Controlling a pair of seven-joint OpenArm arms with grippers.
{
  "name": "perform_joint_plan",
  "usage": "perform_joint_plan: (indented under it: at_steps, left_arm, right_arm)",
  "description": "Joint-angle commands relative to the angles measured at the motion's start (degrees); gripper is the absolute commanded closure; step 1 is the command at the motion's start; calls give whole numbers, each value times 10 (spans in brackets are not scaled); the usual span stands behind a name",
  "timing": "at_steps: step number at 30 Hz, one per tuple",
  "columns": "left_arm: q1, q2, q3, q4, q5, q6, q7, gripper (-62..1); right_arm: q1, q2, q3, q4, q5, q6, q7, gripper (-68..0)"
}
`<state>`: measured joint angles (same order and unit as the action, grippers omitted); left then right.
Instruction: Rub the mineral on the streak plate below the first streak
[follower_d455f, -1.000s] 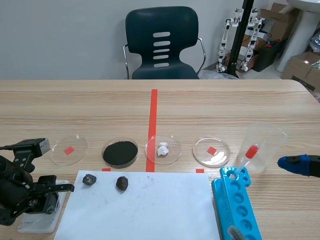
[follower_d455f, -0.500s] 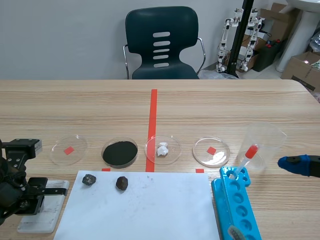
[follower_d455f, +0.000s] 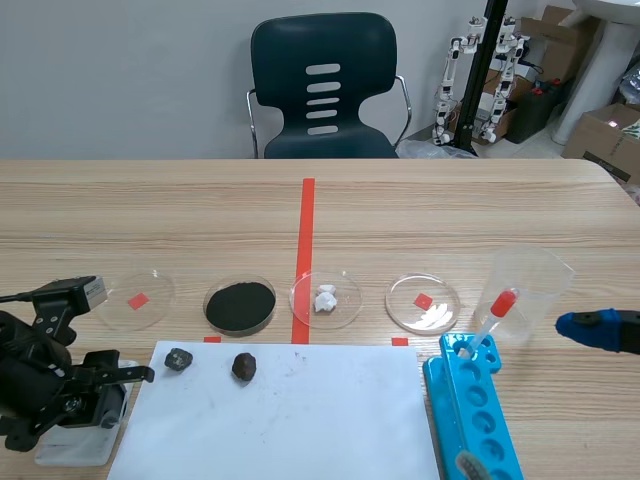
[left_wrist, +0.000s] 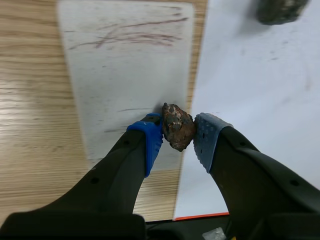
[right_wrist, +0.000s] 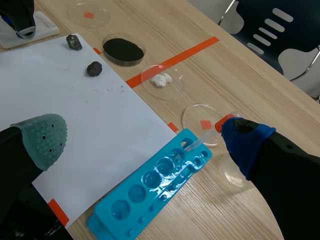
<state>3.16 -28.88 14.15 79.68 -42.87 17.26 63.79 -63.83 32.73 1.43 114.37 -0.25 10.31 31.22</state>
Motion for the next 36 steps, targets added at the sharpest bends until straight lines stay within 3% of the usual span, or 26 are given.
perform_joint_plan:
  at_steps: [1,4,7,16,21,24,27,36]
  left_arm:
    - [6,4,5,-2,-17,-7,-2,-105]
    - [6,4,5,-2,-18,-7,-2,-105]
    - [6,4,5,-2,3,-5,2,-105]
    - [6,3,5,-2,161,62,59,-105]
    - [6,3,5,-2,204,81,68,-105]
    - [6,3,5,-2,199,81,68,-105]
    - [6,3,5,-2,167,73,67,-105]
    - [7,3,5,-2,14,14,19,-105]
  right_arm:
    - [2,3,5,5,4,0,7,-655]
    - [2,3,5,5,4,0,7,-655]
    - [2,3,5,5,4,0,7,-655]
    - [2,3,5,5,4,0,7,-655]
    - [2,3,5,5,4,0,7,-655]
    - [2,3,5,5,4,0,7,-655]
    - [2,3,5,5,4,0,7,-655]
    - [2,3,5,5,4,0,7,-655]
